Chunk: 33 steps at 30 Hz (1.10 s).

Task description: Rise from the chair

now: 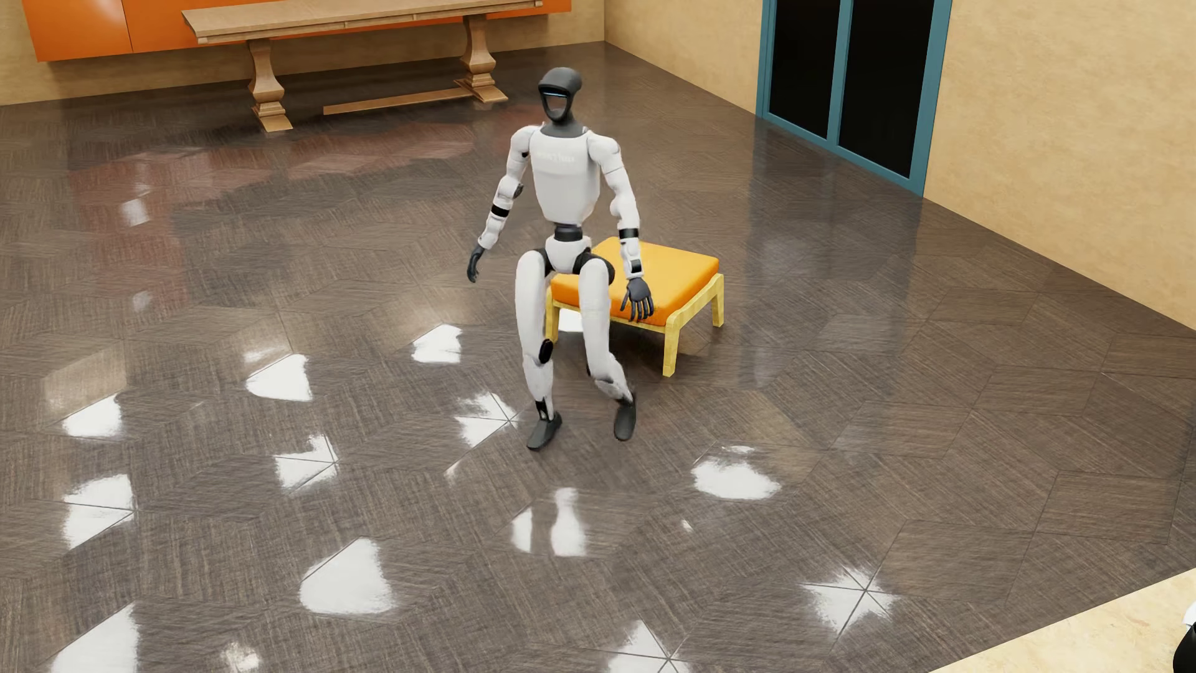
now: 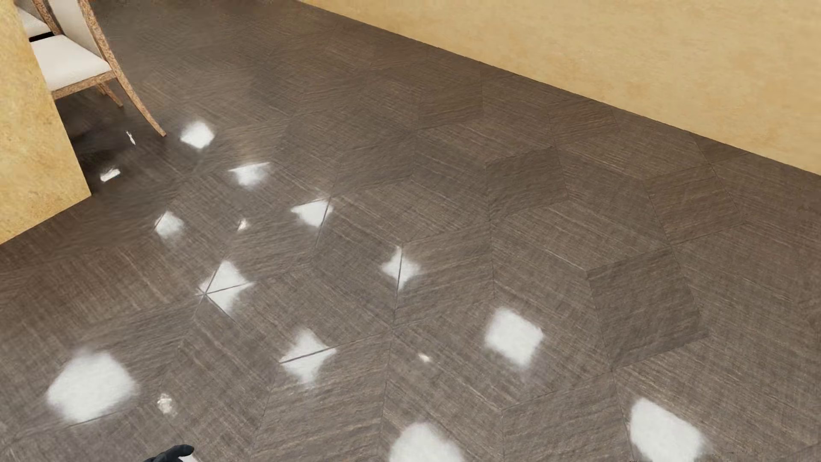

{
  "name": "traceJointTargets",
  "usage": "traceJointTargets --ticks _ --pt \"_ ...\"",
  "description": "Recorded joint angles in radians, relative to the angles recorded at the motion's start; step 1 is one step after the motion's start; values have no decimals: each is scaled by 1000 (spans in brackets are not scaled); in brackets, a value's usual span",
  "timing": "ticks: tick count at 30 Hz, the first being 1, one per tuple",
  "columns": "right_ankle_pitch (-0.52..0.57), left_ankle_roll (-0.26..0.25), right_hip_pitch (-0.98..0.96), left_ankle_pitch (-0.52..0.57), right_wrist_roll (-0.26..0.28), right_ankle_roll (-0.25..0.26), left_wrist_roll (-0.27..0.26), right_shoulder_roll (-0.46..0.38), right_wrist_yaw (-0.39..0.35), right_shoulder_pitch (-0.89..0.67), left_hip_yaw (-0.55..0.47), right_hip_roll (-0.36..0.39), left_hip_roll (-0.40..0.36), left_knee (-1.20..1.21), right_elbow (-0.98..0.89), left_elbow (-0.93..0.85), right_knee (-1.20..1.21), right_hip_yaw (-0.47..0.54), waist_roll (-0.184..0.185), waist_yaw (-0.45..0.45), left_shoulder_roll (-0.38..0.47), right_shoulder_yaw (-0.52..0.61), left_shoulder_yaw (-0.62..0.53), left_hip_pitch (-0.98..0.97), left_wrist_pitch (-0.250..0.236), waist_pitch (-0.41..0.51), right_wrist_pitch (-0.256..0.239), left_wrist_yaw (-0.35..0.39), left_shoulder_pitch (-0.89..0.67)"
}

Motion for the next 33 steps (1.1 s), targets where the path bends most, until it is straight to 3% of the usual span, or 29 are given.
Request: traceJointTargets --ticks 2,5,8,12,13,14,17,18,21,25,33 --pt "-40 46 12 9 -16 26 11 -8 -7 -18 -33 -35 1 -259 -23 1 18 14 3 14 -6 34 27 -24 -3 -17 -12 -4 16" --pt "-108 67 -47 148 -15 66 0 -8 -9 -40 -113 -85 30 -628 -28 9 137 52 16 6 0 100 46 -15 -3 -45 -20 -2 44" --pt "-106 23 -74 234 -15 103 6 -1 -5 -47 -133 -128 64 -670 -11 2 150 94 27 -3 14 126 58 -6 -8 -58 -23 -6 52" --pt "-14 83 -186 14 -56 167 44 4 20 -63 -93 -195 27 -699 17 -27 165 128 16 -21 49 131 76 78 -30 -70 -23 -13 52" --pt "23 82 -208 7 -40 172 36 13 17 -80 -86 -206 13 -702 43 -26 165 131 7 -23 54 114 74 81 -37 -62 -23 1 38" --pt "47 81 -225 6 -39 171 30 18 16 -80 -74 -208 -1 -702 56 -19 167 130 3 -20 52 119 73 82 -37 -62 -14 18 29" --pt "7 103 -239 -13 -106 139 18 27 102 -84 -50 -168 -20 -759 69 -24 197 82 -8 -19 64 160 116 121 -42 -66 10 15 31" --pt "-20 64 -222 -24 -123 149 7 41 59 -102 -44 -147 -18 -764 92 -30 181 69 -18 -24 70 174 97 128 -46 -57 -19 2 37" --pt "-39 95 -177 -15 -111 112 -11 36 44 -105 -35 -109 -36 -789 88 -2 105 46 -26 -24 43 176 98 139 -48 -64 -27 10 46" --pt "26 122 -136 -4 -95 115 -21 26 2 -92 -33 -96 -41 -787 81 -13 -26 27 -36 -14 0 183 88 113 -66 -56 -39 31 63" --pt "15 113 -122 51 -78 108 -40 33 8 -85 -57 -63 -5 -796 101 -4 -77 1 -23 -13 -27 163 59 58 -56 -37 -41 35 48"
